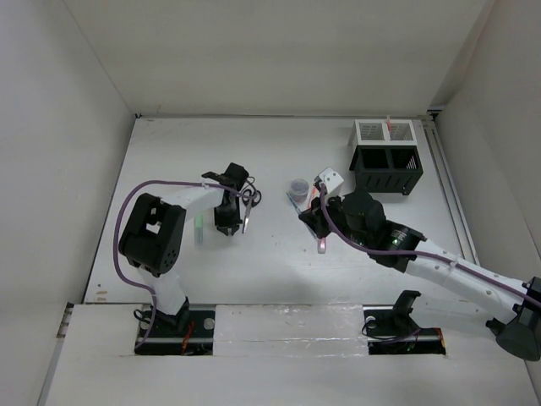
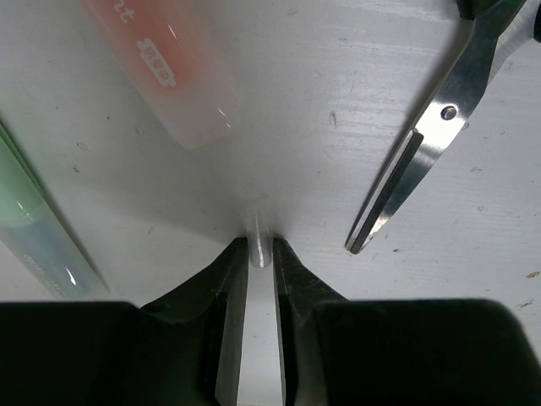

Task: Sort the stationery into containers
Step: Close the pen cap on the pen.

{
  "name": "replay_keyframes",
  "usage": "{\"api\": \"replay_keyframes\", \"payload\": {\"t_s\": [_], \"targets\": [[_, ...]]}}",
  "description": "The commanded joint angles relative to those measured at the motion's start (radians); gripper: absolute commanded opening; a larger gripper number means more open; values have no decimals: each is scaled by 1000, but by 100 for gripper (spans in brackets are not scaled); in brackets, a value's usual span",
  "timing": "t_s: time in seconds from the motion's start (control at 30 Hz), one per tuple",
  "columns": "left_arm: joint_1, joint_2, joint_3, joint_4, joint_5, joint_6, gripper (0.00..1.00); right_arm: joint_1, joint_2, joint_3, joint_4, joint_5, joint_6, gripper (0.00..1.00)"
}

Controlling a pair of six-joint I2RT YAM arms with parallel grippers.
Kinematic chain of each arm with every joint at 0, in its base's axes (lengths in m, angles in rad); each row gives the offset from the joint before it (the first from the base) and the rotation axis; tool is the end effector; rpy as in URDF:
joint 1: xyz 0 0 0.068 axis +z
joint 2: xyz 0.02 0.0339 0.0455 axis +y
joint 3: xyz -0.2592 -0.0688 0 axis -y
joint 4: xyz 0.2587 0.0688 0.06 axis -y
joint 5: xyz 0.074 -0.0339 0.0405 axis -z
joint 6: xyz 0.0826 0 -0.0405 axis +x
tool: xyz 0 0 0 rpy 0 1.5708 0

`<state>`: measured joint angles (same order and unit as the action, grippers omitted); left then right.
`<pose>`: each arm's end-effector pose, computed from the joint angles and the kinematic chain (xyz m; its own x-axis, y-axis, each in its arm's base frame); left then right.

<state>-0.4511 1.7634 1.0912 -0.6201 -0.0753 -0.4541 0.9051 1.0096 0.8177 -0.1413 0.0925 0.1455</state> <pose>0.3198 -0.1480 0.1034 -0.9601 -0.0209 -0.2788 -0.0056 0.9984 -0.0556 0.1883 0.2274 0.2914 -0.3056 -0.1554 -0.9394 -0.6922 0.7137 0.1071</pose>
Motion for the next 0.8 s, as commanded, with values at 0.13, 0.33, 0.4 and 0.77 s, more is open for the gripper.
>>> {"api": "replay_keyframes", "payload": {"t_s": [0.13,0.33,0.4,0.77], "targets": [[6,102,-57,46,-67,9,8,9,-20,0,69,-25,-12,0],[6,111,-57,46,-49,18,0,9,-29,-9,80,-43,-21,0],[6,111,-57,46,-40,18,0,9,-29,-9,80,-43,-21,0],[-38,-338,-30,74,3,-18,0,9,-38,-51,158,-27,25,0]]}}
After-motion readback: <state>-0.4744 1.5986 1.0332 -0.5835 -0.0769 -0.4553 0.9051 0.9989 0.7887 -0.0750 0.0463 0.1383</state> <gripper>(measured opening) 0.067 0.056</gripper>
